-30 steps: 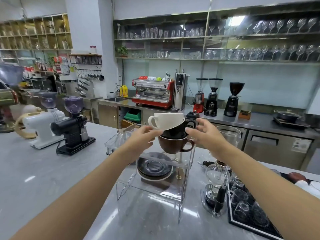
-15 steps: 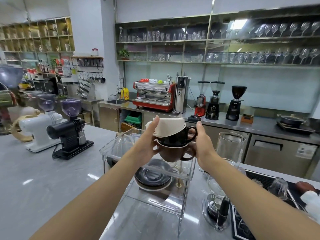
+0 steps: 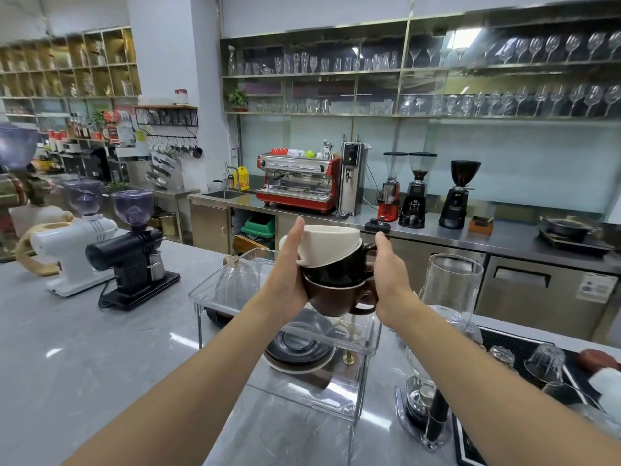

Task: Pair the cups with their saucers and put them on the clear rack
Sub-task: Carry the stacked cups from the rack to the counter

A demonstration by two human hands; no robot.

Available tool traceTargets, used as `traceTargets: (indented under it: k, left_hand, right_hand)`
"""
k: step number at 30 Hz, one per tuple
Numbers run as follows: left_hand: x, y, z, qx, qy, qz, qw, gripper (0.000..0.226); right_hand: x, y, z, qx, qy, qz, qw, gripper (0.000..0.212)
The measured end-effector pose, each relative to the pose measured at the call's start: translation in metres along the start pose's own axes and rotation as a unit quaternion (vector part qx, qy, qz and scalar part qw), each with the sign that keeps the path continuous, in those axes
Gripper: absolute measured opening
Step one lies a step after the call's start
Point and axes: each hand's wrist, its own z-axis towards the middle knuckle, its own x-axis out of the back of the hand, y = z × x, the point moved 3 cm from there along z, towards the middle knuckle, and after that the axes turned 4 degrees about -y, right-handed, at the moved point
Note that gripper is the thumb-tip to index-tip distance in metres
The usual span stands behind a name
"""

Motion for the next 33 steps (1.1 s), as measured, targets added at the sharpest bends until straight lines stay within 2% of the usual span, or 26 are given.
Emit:
traceTargets:
  k: [4,8,14,16,18,19,21,24,26,28,31,33]
  left_hand:
    - [-0.001,0.002,-0.008,0.003,0.004,0.001,1.0,0.085]
    - [-0.007,0.011,-0.019,-0.006,0.013,0.003,1.0,0.086]
    - [-0.022,0.03,-0.044,-0.034,0.017,-0.007,0.999,0.084]
    - [-0.03,0.034,-0.057,-0.04,0.016,-0.001,0.999,0.084]
    - [-0.037,0.038,-0.073,-0.046,0.006,-0.004,0.999,0.083]
    - [-0.041,0.04,-0.08,-0.051,0.002,-0.006,0.999,0.082]
    - [-0.047,0.042,-0.094,-0.059,-0.001,-0.005,0.998,0.081]
    - [-0.054,0.038,-0.115,-0.062,-0.006,-0.002,0.998,0.082]
    - [-0.059,0.032,-0.128,-0.059,-0.013,-0.009,0.998,0.084]
    - [-0.063,0.024,-0.14,-0.056,-0.014,-0.012,0.998,0.084]
    - [-0.065,0.01,-0.154,-0.048,-0.009,-0.006,0.999,0.073]
    - [-0.066,-0.003,-0.161,-0.042,-0.022,-0.004,0.999,0.062]
  right_hand:
    - [-0.002,-0.001,-0.005,0.012,0.012,-0.007,1.0,0.049]
    - [-0.005,-0.006,-0.01,0.028,0.021,-0.015,0.999,0.069]
    - [-0.007,-0.025,-0.03,0.067,0.02,-0.003,0.998,0.078]
    - [-0.006,-0.03,-0.041,0.068,0.017,0.001,0.998,0.071]
    - [-0.004,-0.035,-0.055,0.073,0.019,0.005,0.997,0.046]
    - [-0.003,-0.037,-0.062,0.076,0.016,0.008,0.997,0.041]
    - [0.001,-0.039,-0.075,0.085,0.011,0.016,0.996,0.041]
    - [0.009,-0.035,-0.096,0.085,0.007,0.033,0.996,0.062]
    - [0.015,-0.031,-0.112,0.093,0.012,0.039,0.995,0.066]
    - [0.021,-0.026,-0.127,0.098,0.012,0.041,0.994,0.06]
    - [0.03,-0.016,-0.144,0.112,0.009,0.034,0.993,0.036]
    - [0.038,-0.006,-0.154,0.116,0.02,0.039,0.992,0.033]
